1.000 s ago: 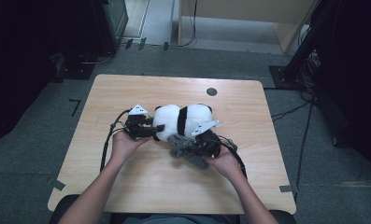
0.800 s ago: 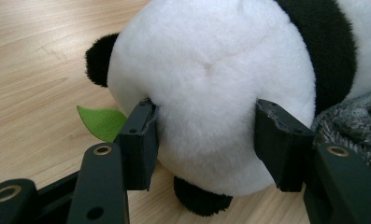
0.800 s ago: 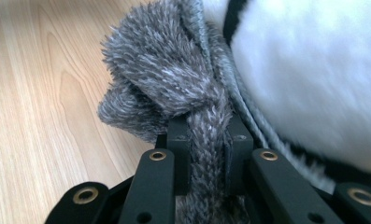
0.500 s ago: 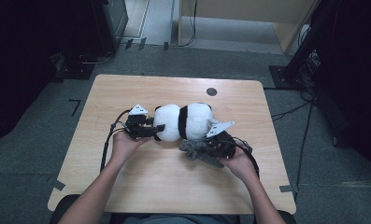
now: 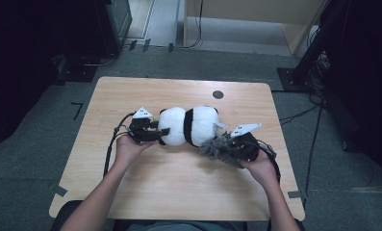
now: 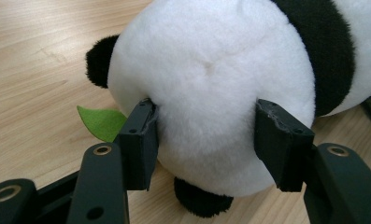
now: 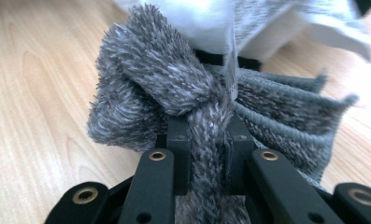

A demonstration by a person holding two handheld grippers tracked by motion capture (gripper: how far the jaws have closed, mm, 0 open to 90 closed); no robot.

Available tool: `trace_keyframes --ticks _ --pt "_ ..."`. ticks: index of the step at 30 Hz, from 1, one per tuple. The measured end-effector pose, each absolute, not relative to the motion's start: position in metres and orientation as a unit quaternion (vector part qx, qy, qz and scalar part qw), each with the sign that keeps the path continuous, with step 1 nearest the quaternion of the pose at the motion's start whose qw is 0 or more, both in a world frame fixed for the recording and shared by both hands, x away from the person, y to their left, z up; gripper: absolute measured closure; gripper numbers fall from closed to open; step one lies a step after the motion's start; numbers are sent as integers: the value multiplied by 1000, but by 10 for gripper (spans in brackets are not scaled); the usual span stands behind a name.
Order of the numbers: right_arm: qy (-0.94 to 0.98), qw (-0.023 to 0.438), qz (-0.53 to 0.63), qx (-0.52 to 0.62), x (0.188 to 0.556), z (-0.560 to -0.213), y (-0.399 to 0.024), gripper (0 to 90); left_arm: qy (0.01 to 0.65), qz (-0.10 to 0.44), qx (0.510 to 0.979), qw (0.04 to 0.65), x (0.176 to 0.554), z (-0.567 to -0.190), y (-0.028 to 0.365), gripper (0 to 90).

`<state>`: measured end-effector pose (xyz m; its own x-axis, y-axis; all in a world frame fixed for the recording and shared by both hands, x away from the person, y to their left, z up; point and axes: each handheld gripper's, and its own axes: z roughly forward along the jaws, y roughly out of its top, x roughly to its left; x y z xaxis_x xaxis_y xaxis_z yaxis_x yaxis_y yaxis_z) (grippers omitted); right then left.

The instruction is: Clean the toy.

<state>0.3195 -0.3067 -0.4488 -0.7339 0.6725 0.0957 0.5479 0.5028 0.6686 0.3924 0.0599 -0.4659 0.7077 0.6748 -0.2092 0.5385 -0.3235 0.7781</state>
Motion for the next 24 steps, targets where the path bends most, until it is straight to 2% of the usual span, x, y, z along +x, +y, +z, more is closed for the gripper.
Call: trace_keyframes --ticks 15,24 --pt "803 148 377 438 331 -431 -338 791 373 75 810 446 393 -466 60 434" --pt "786 172 404 435 342 -406 -328 795 374 65 806 454 394 -467 62 428"
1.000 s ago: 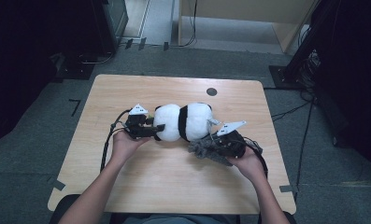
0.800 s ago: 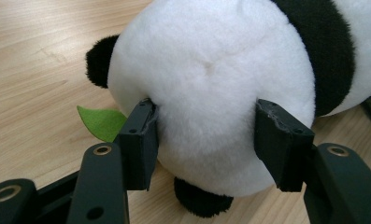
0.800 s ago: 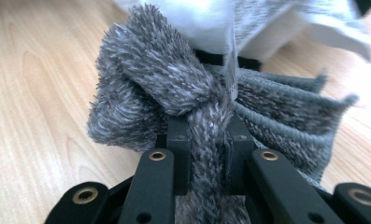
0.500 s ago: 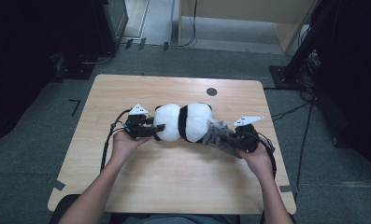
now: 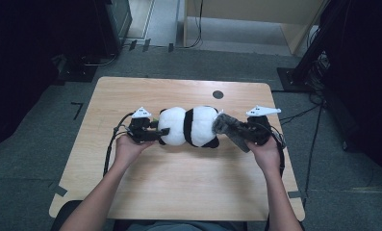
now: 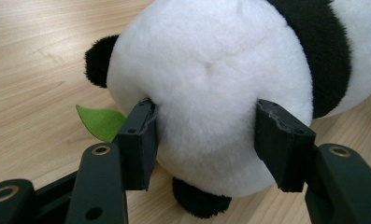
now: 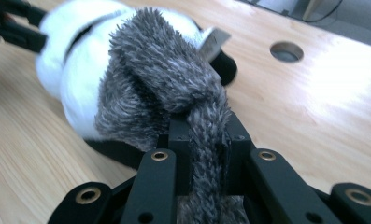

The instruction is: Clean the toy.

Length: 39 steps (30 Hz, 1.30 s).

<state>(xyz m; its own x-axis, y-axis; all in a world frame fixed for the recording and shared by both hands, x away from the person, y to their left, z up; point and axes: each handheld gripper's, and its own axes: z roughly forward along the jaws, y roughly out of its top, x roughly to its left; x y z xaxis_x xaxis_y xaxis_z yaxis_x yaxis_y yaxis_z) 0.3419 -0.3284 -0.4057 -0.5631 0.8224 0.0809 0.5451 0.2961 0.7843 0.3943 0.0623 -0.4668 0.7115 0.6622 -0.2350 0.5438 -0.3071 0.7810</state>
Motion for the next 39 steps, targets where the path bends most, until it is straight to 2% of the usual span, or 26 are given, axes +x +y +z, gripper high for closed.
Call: trace_keyframes --ticks 13,23,30,33,39 --pt "743 203 444 457 366 -379 -315 795 373 65 806 456 393 -466 62 425" --pt "776 170 423 435 379 -399 -285 794 374 52 799 468 397 -468 64 409" --pt "779 174 418 434 384 -403 -289 792 349 62 804 477 399 -468 65 294" --pt "780 176 417 432 385 -403 -290 792 344 52 821 453 405 -462 64 259" --pt "785 172 414 428 387 -404 -294 790 330 49 815 474 415 -452 71 251"
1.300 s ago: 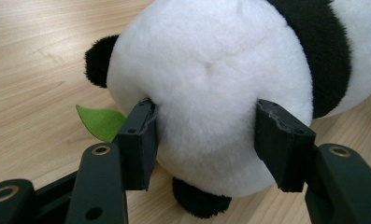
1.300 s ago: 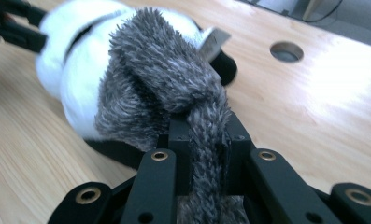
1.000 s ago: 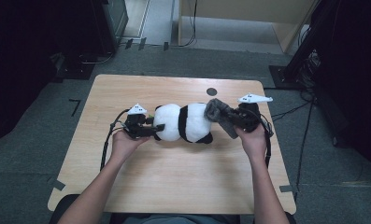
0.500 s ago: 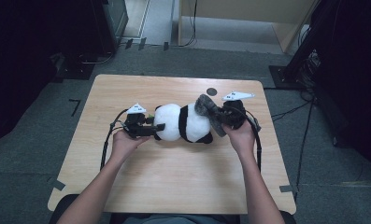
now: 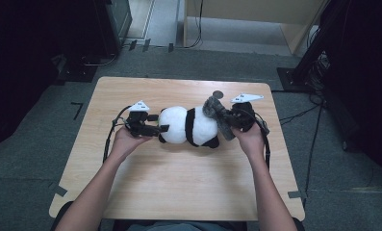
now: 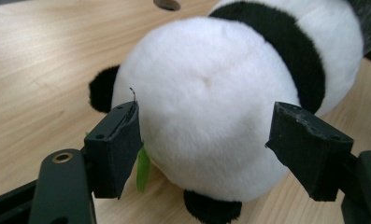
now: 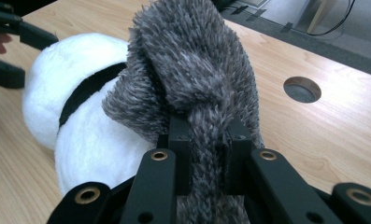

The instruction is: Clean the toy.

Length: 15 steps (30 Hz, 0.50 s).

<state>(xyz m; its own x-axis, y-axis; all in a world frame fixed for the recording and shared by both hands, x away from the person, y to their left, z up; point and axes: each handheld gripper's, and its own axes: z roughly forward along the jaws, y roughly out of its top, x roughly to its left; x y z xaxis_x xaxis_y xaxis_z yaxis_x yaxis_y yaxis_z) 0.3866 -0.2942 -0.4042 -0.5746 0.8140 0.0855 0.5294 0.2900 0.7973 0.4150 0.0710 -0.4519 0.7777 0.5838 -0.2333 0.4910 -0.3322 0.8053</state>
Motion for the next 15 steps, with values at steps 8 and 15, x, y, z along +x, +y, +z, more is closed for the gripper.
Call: trace_keyframes --ticks 8,15 --pt "783 155 424 428 391 -409 -297 790 313 18 811 495 445 -457 74 261" --pt "788 154 418 424 394 -414 -297 792 292 34 808 511 453 -474 69 223"
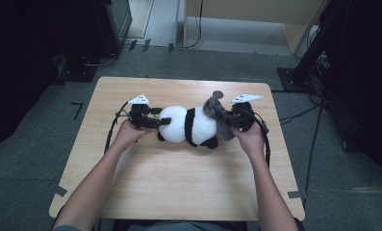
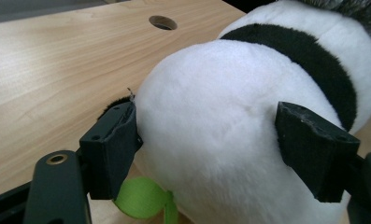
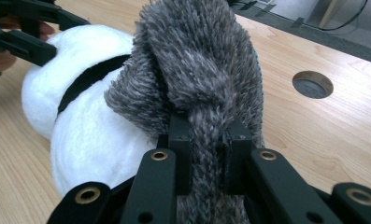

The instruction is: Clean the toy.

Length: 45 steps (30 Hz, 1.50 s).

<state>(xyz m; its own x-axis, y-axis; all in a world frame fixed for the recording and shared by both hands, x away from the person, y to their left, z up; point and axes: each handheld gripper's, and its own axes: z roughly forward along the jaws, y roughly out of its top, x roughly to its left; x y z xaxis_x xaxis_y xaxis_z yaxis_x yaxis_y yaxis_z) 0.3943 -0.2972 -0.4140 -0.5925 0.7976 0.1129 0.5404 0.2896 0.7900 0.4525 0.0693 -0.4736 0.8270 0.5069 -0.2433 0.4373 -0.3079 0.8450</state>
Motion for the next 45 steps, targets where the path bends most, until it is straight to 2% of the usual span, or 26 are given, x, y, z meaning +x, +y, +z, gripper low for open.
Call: trace_keyframes --ticks 3,8,12,15,18,21,26,30,32,41,45 --pt "790 156 416 422 397 -417 -297 794 291 47 808 510 453 -477 67 165" --pt "789 161 424 416 401 -421 -297 792 315 -13 808 498 457 -484 69 165" --pt "787 167 432 407 404 -423 -295 791 304 -28 825 476 457 -480 68 164" --pt "784 178 436 404 407 -426 -293 792 283 -16 839 464 454 -474 64 161" --pt "777 180 441 413 409 -429 -291 794 285 -28 835 469 455 -477 64 165" --pt "772 185 441 419 411 -431 -288 796 275 -29 838 471 452 -477 62 233" --pt "761 179 451 431 412 -430 -290 796 276 -17 830 484 442 -477 66 404" --pt "751 179 459 439 409 -422 -294 797 296 -19 829 475 429 -467 63 562" --pt "751 184 453 443 406 -414 -296 798 317 -34 820 475 426 -462 63 610" --pt "742 213 494 400 365 -352 -294 799 378 -41 763 524 411 -436 63 634" --pt "754 197 502 375 349 -352 -269 797 391 -21 753 528 404 -430 54 632"
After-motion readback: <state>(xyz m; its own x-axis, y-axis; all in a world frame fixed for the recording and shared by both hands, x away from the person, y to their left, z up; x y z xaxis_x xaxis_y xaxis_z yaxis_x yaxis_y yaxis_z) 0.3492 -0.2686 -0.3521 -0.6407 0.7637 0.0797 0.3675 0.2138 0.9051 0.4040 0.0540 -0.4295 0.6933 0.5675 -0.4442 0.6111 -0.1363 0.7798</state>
